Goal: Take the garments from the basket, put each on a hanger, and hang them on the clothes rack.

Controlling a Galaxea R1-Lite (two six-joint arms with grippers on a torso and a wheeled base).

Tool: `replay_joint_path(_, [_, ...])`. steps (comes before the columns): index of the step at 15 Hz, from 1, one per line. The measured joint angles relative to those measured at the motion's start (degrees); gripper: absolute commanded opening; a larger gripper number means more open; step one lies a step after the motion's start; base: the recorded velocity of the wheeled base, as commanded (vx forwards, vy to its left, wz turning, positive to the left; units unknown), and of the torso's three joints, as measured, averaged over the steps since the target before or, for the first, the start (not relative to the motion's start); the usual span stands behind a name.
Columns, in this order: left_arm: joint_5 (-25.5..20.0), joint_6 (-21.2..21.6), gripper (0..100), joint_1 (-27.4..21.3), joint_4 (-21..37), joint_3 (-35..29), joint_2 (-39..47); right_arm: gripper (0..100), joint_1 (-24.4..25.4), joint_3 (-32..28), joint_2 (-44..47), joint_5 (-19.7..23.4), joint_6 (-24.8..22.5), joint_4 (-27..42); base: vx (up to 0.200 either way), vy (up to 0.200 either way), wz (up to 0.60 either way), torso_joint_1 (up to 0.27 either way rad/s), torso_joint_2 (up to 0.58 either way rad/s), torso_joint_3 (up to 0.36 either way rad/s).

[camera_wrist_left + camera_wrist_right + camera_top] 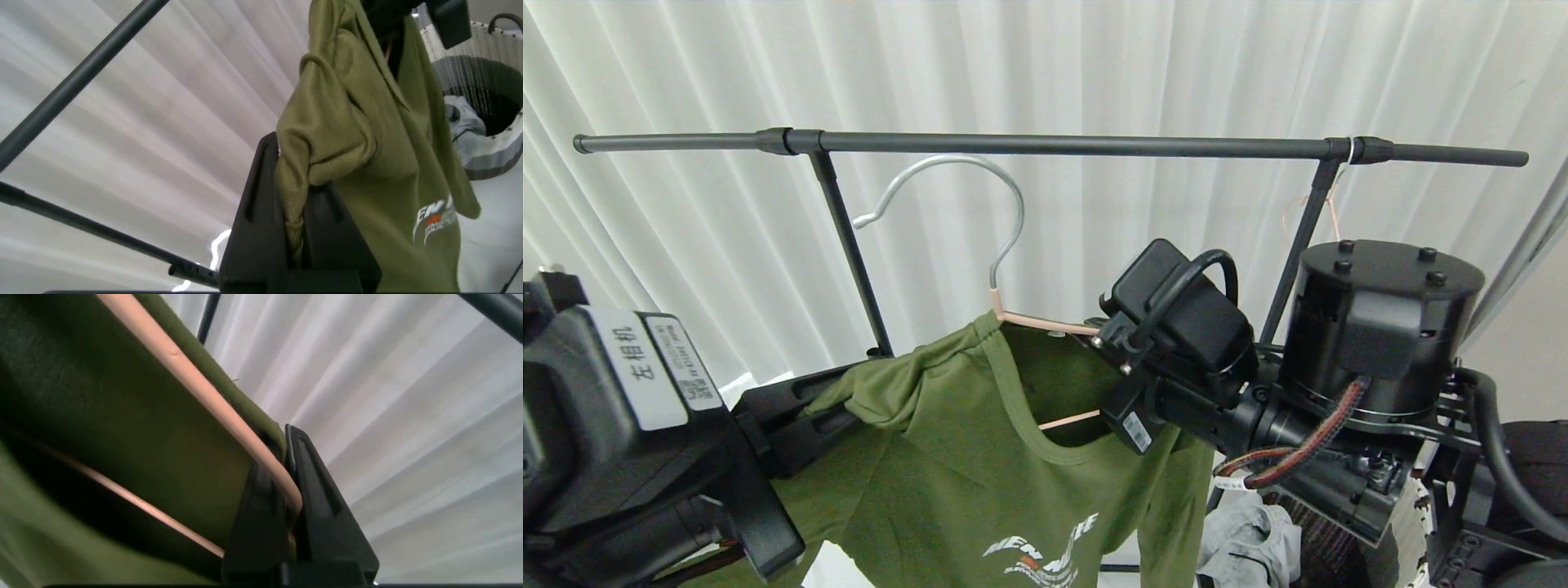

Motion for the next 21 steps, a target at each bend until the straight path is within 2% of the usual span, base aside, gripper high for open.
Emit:
replay_joint_path(1, [0.07, 0.04, 0, 0.24, 0.00, 0.11, 0.00, 0, -0.27, 0.17, -0.20, -0.02, -0.05, 0.00, 0.000, 0.000, 0.00, 0.000, 0.00, 0.000])
replay_joint_path(2, [0.11, 0.00, 100, 0.74, -0.02, 0.17, 0.02, 0, -0.71, 0.35, -0.50, -0.09, -0.11, 0.00, 0.000, 0.000, 0.00, 0.000, 0.00, 0.000])
replay_joint_path(8, [0.24, -1.96, 100, 7.02, -0.32, 0.28, -0.63, 0, -5.34, 0.52, -2.62, -0.79, -0.41, 0.06, 0.000, 0.000, 0.00, 0.000, 0.00, 0.000])
replay_joint_path(11, [0.23, -4.27, 100, 7.89, -0.29, 1.21, -2.23, 0, -8.55, 0.52, -3.60, -2.76, -0.13, 0.02, 0.000, 0.000, 0.00, 0.000, 0.00, 0.000])
replay_joint_path(14, [0.07, -4.40, 100, 8.02, -0.32, 3.36, -4.30, 0, -12.59, 0.35, -4.52, -4.43, 0.09, 0.00, 0.000, 0.000, 0.00, 0.000, 0.00, 0.000])
replay_joint_path(16, [0.21, -4.35, 100, 8.98, -0.33, 5.38, -4.91, 0, -13.36, 0.44, -5.35, -4.38, 0.17, 0.00, 0.000, 0.000, 0.00, 0.000, 0.00, 0.000])
replay_joint_path(19, [0.13, -4.57, 100, 16.12, -0.24, 11.58, -4.41, 0, -12.81, 0.55, -6.57, -4.32, 0.15, 0.00, 0.000, 0.000, 0.00, 0.000, 0.00, 0.000])
replay_joint_path(21, [-0.09, -8.27, 100, 19.37, -0.21, 14.03, -2.88, 0, -11.24, 0.66, -7.45, -4.27, 0.15, -0.02, 0.000, 0.000, 0.00, 0.000, 0.00, 0.000])
